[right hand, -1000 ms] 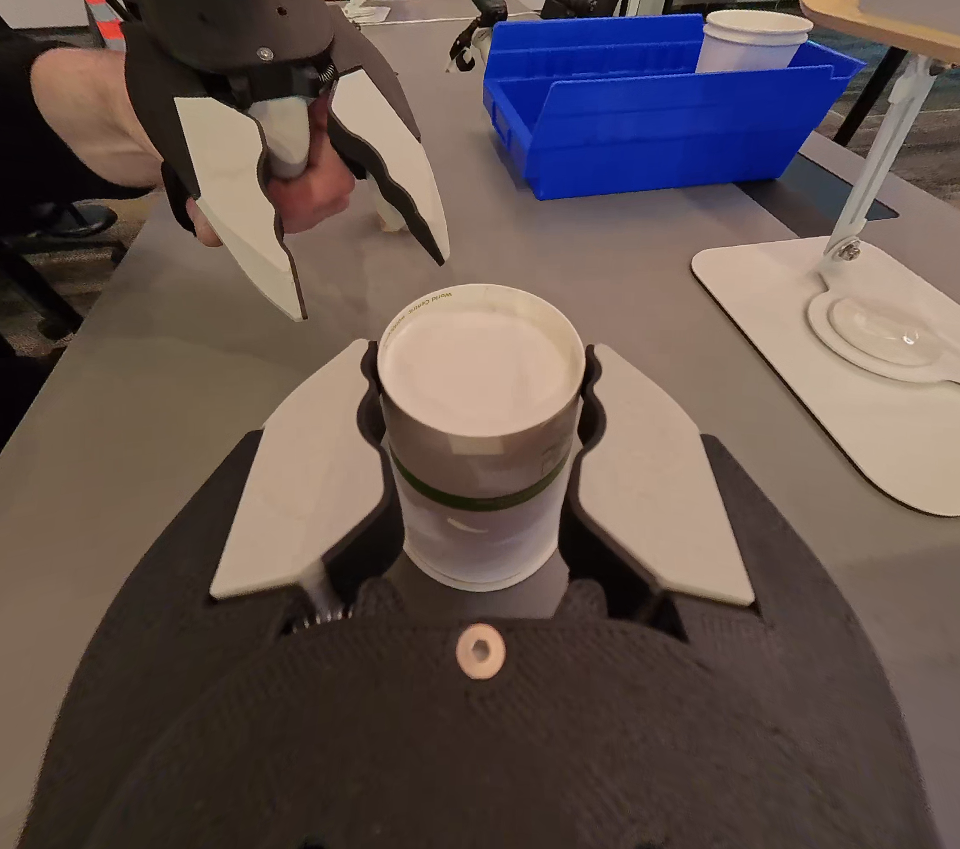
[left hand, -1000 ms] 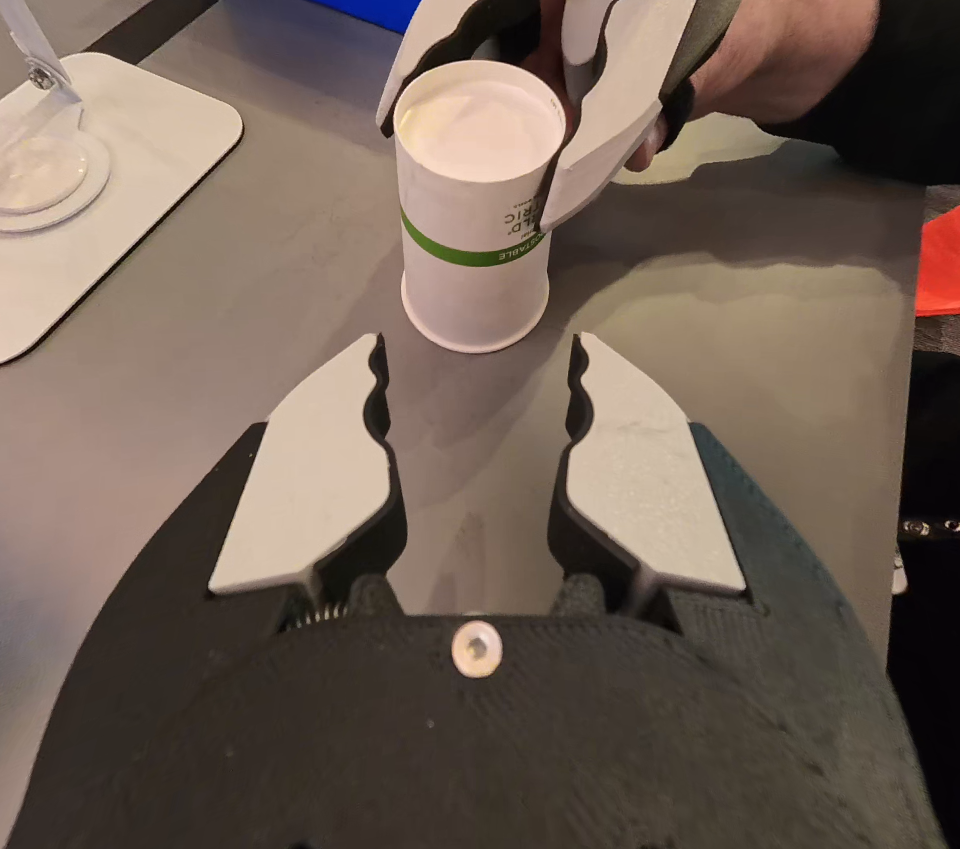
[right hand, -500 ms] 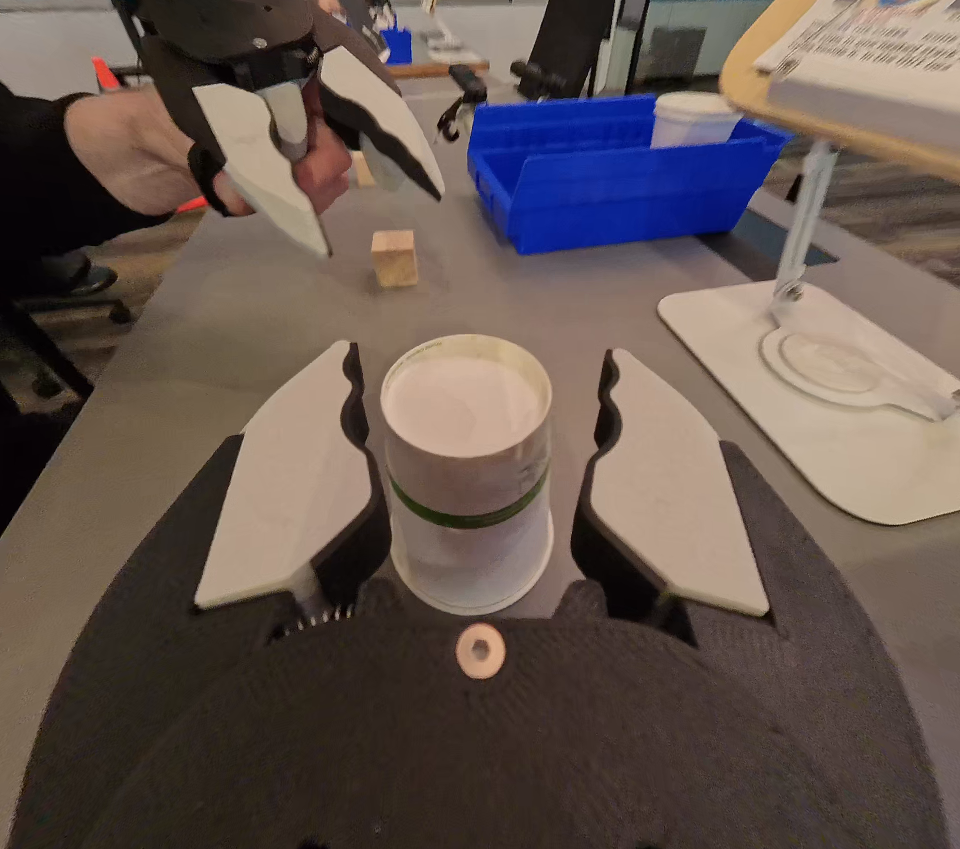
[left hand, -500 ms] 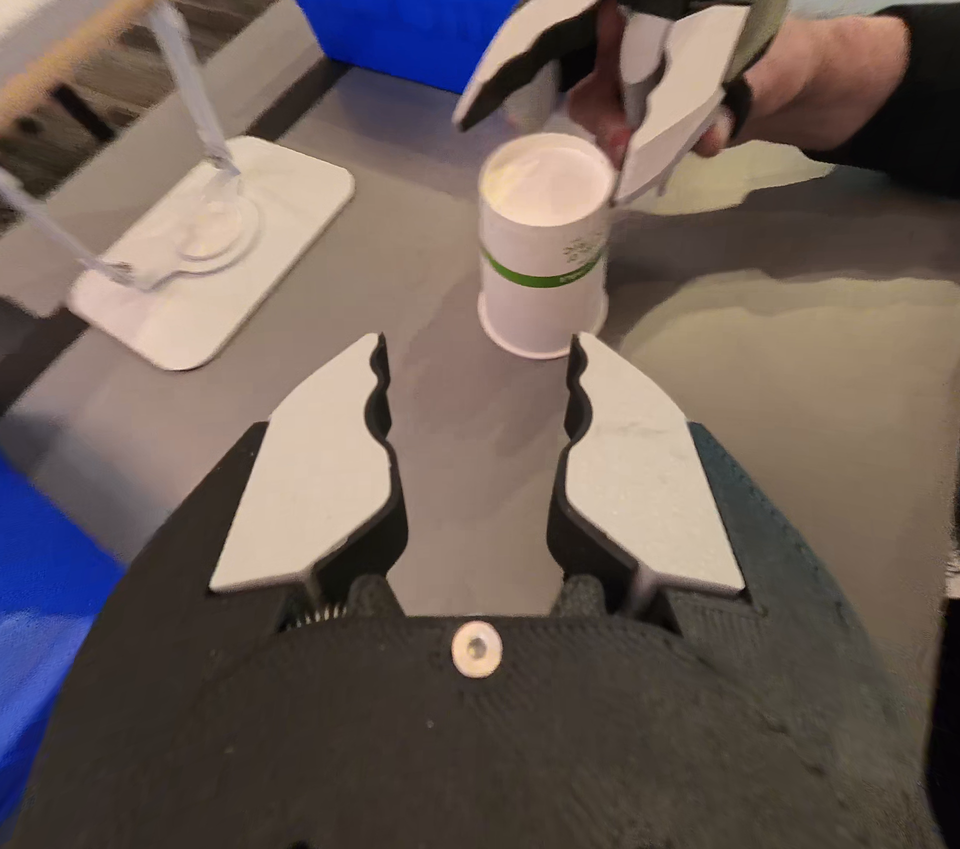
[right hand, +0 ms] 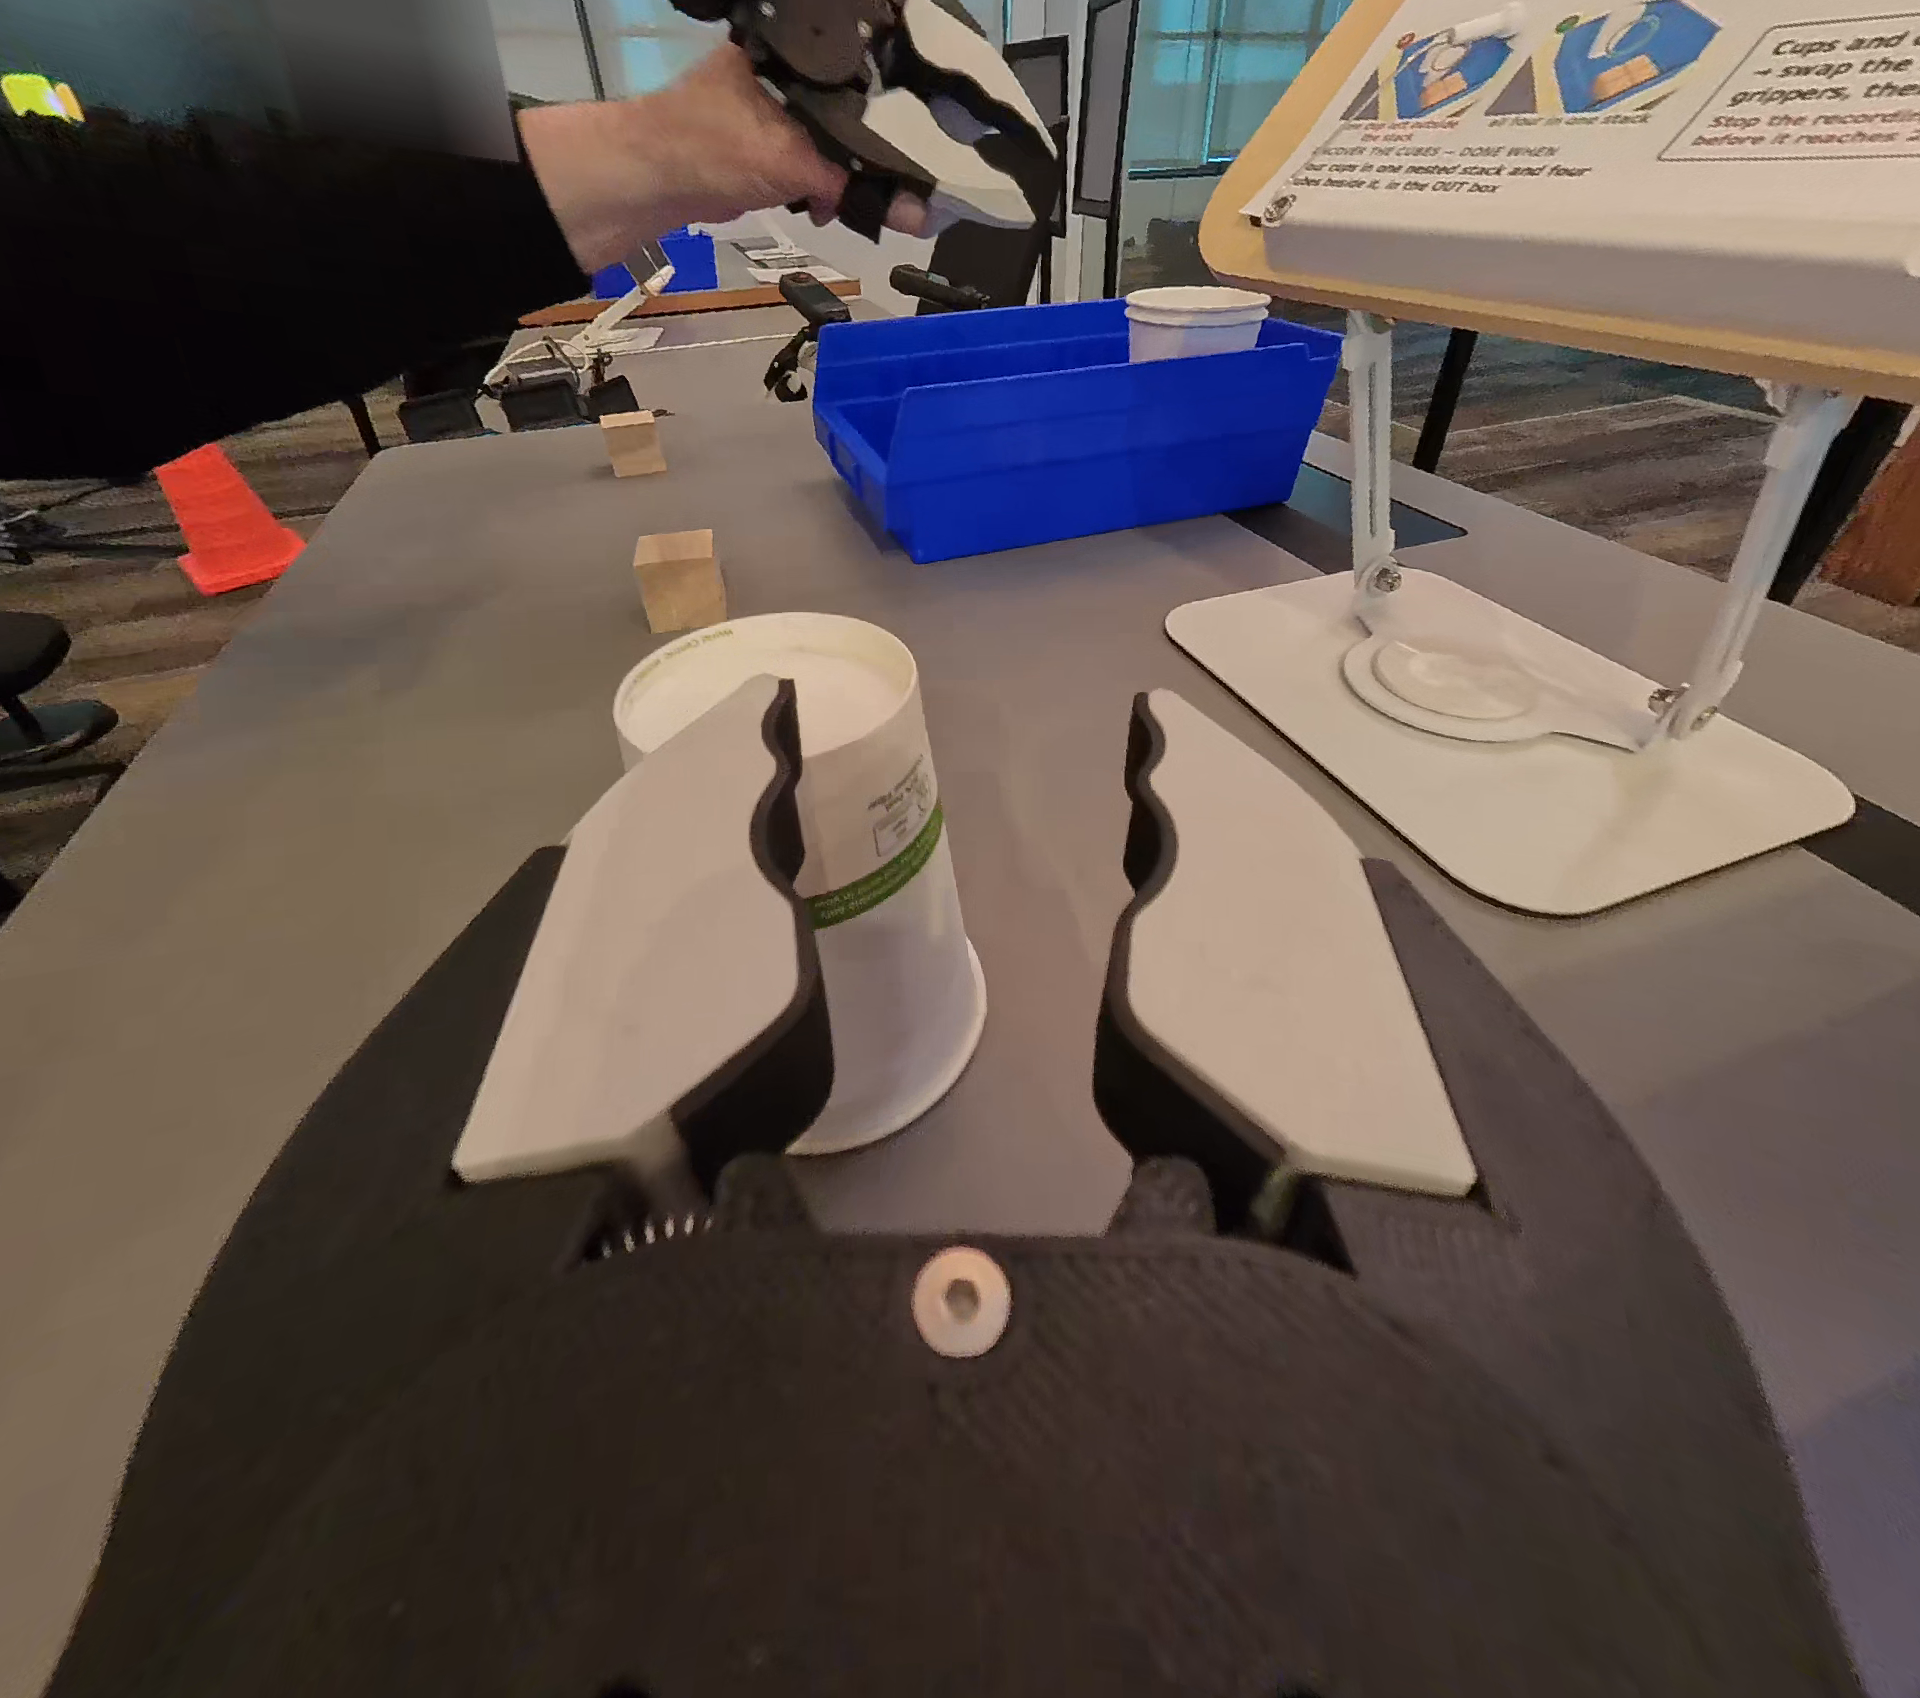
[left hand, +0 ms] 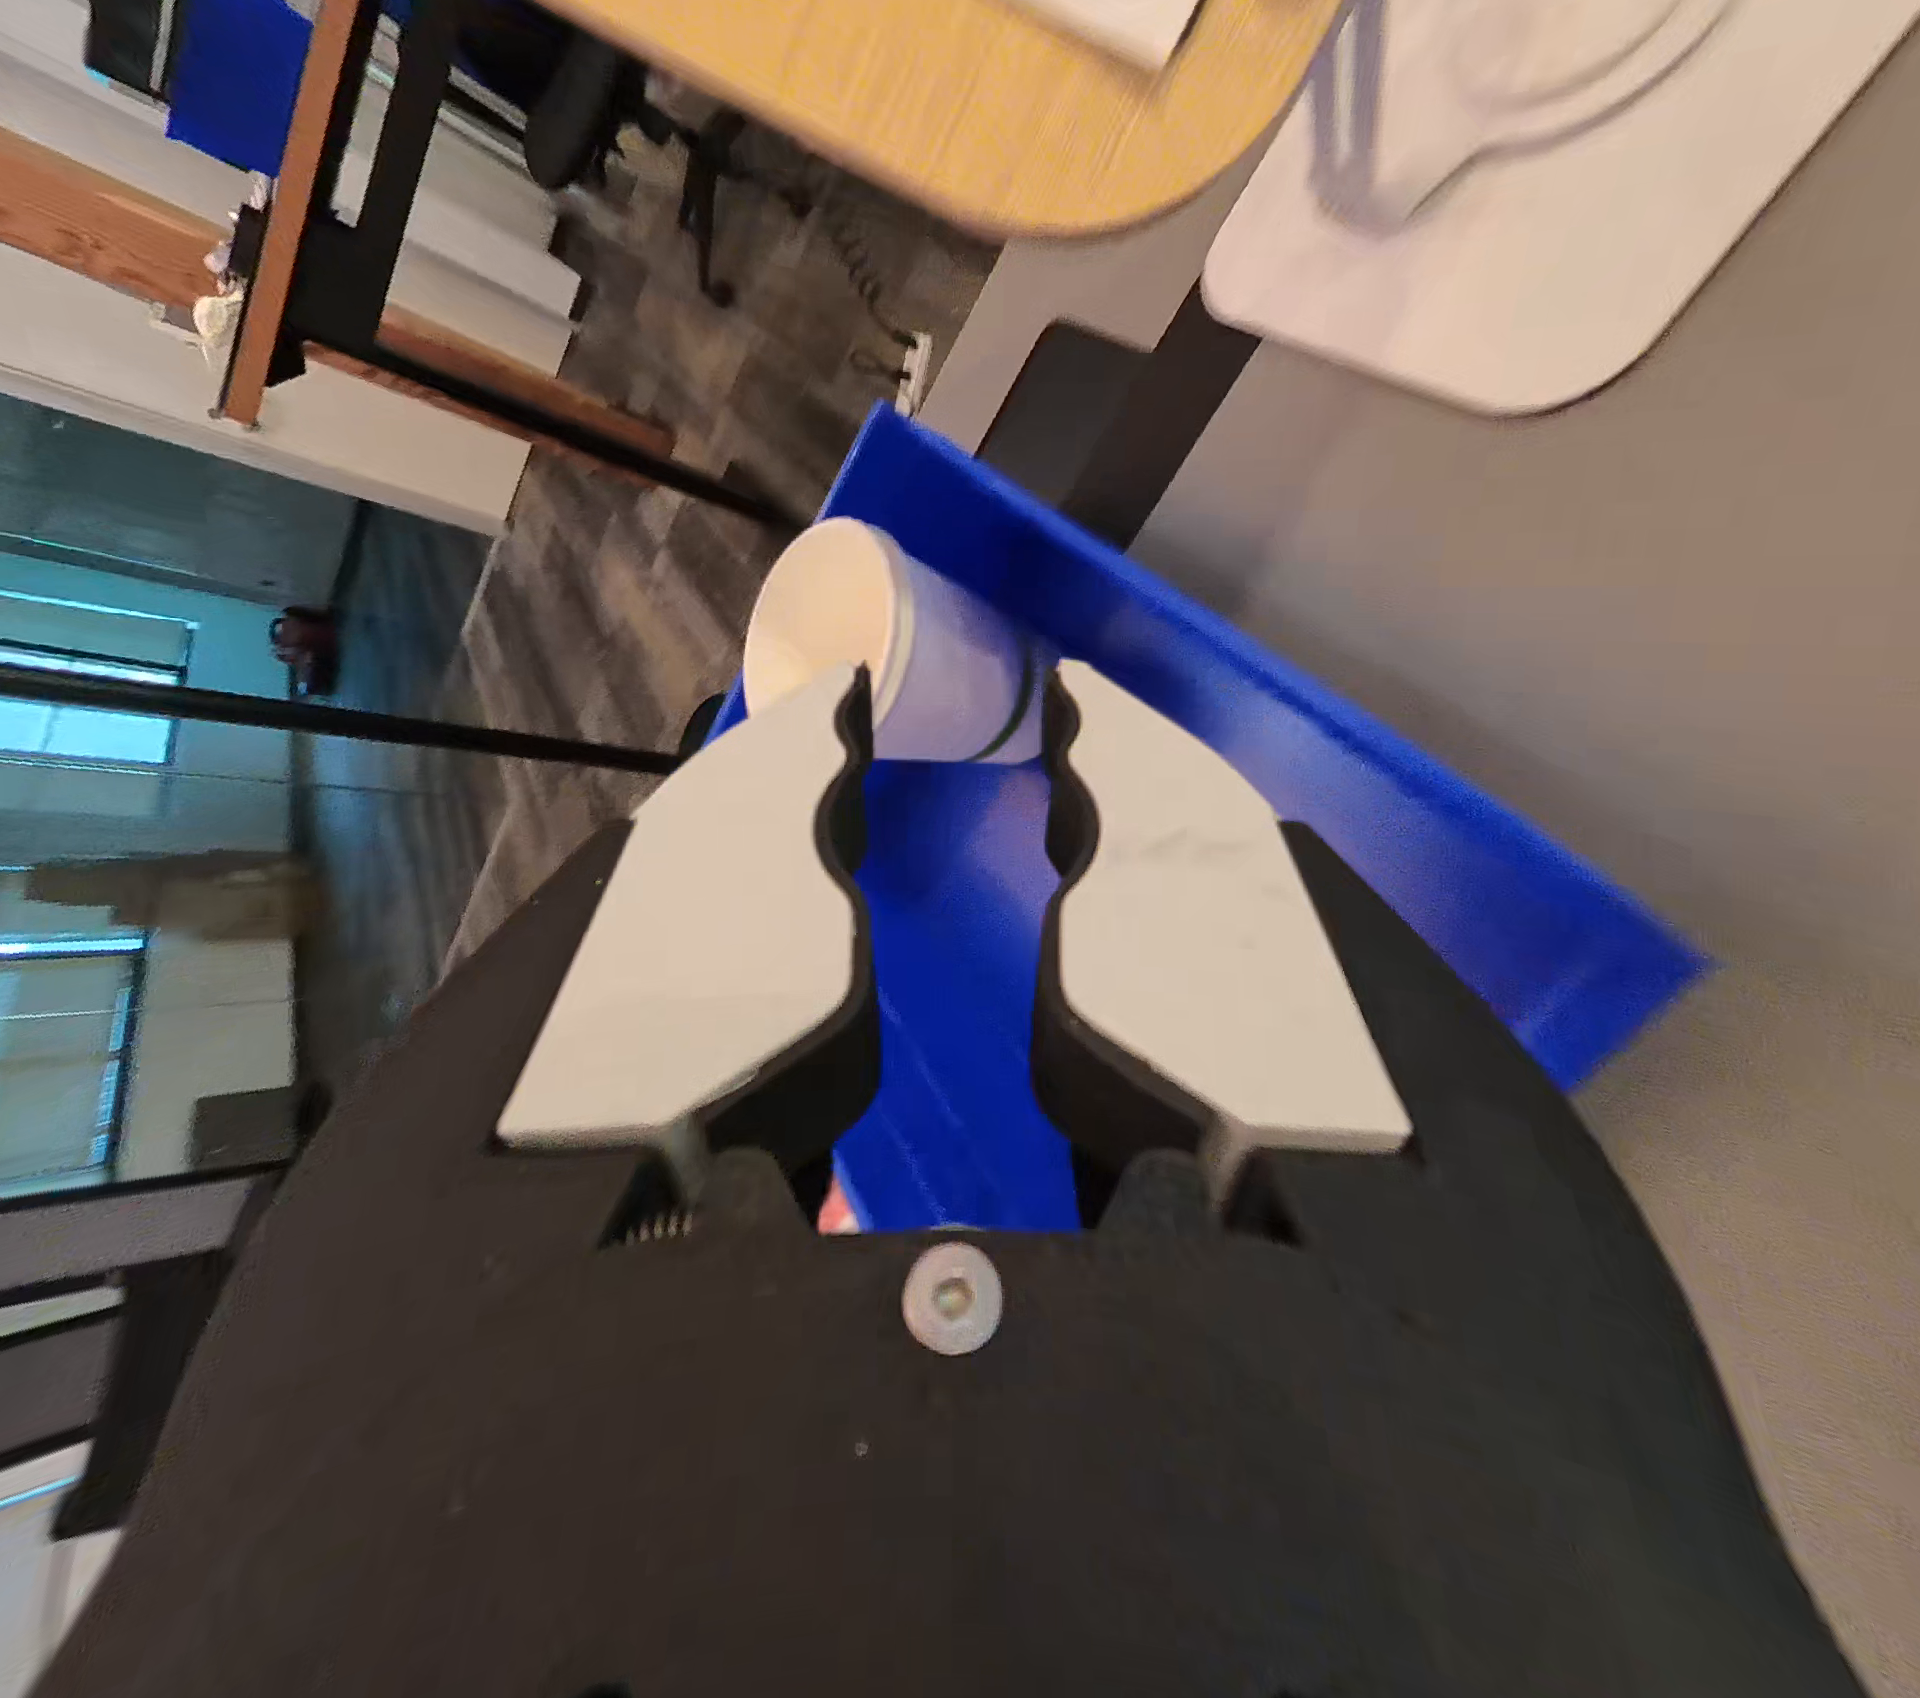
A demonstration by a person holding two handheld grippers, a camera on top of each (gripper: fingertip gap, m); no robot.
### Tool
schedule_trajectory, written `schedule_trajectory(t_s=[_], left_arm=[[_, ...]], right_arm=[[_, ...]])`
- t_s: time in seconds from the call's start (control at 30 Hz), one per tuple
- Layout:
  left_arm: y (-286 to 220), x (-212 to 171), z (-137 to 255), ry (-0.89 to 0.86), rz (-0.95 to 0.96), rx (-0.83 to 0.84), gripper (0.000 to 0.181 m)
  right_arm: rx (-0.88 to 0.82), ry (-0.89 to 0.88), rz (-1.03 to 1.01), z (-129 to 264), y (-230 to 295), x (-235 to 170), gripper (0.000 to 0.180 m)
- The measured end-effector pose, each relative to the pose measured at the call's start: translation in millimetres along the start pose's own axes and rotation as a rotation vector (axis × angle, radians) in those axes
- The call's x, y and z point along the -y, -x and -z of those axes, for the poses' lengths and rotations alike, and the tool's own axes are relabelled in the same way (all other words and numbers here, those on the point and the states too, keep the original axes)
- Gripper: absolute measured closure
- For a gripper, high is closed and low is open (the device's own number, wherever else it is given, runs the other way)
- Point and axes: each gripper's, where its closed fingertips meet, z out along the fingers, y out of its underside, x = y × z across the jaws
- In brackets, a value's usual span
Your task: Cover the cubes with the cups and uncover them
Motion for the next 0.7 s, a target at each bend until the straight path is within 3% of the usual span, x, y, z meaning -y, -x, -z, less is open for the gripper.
schedule_trajectory(t_s=[0.3, 0.7], left_arm=[[28, -39, -75, 0.071, -0.1, -0.106, 0.157], [33, -63, -106, 0.142, -0.167, -0.222, 0.162]], right_arm=[[-0.018, -0.01, -0.061, 6, -17, -11, 0.129], [-0.001, -0.028, -0.083, 8, -18, -10, 0.132]])
